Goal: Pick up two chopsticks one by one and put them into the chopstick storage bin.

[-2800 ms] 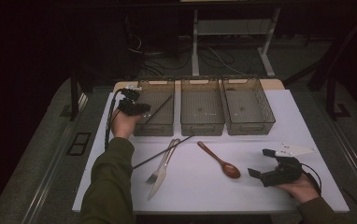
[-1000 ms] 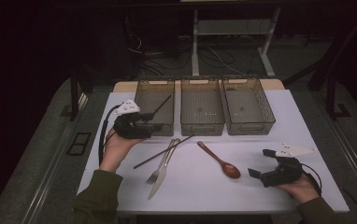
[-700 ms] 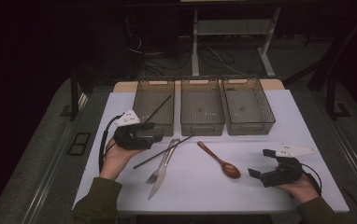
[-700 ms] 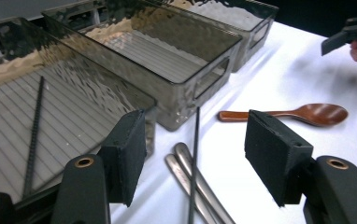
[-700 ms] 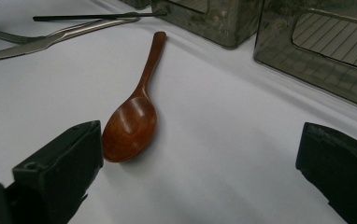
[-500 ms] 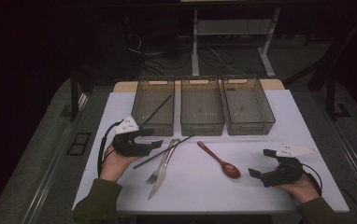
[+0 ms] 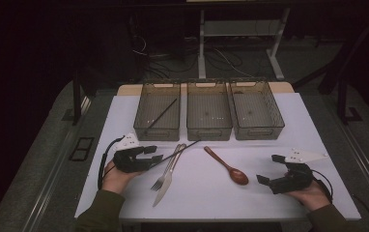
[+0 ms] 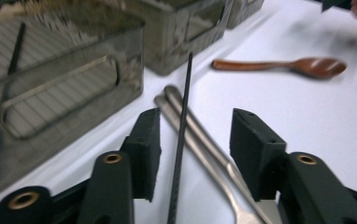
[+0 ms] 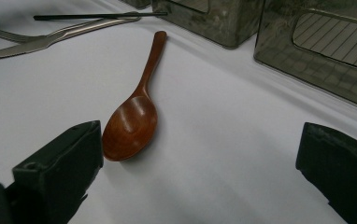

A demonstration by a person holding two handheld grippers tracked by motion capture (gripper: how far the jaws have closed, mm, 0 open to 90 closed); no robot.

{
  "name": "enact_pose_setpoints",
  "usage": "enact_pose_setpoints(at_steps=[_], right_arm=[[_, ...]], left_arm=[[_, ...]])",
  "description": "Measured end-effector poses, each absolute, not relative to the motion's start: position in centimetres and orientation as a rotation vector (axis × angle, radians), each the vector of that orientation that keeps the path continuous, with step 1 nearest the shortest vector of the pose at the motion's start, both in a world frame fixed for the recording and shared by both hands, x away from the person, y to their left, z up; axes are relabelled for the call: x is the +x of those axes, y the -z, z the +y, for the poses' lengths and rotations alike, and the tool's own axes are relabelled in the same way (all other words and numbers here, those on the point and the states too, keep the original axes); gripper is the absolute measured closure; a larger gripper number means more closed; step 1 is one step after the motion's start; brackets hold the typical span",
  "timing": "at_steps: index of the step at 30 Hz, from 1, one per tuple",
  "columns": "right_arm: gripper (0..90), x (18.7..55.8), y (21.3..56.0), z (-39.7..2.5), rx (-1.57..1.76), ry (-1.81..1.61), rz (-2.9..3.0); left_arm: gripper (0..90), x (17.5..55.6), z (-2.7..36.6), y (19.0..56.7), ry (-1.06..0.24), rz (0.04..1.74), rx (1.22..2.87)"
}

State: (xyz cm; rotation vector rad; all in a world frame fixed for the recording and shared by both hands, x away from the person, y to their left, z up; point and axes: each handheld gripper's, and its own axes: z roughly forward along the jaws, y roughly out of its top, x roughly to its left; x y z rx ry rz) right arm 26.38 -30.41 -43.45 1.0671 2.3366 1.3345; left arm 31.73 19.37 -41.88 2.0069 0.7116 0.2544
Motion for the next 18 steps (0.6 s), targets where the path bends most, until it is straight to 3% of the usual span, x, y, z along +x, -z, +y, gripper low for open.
enact_pose_setpoints(at_steps=[18], right_arm=[[0.2, 26.4, 43.5, -30.4, 1.067, -1.329, 2.34]], left_arm=[[68.6, 33.6, 18.5, 44.4, -0.171, 0.721, 2.114]])
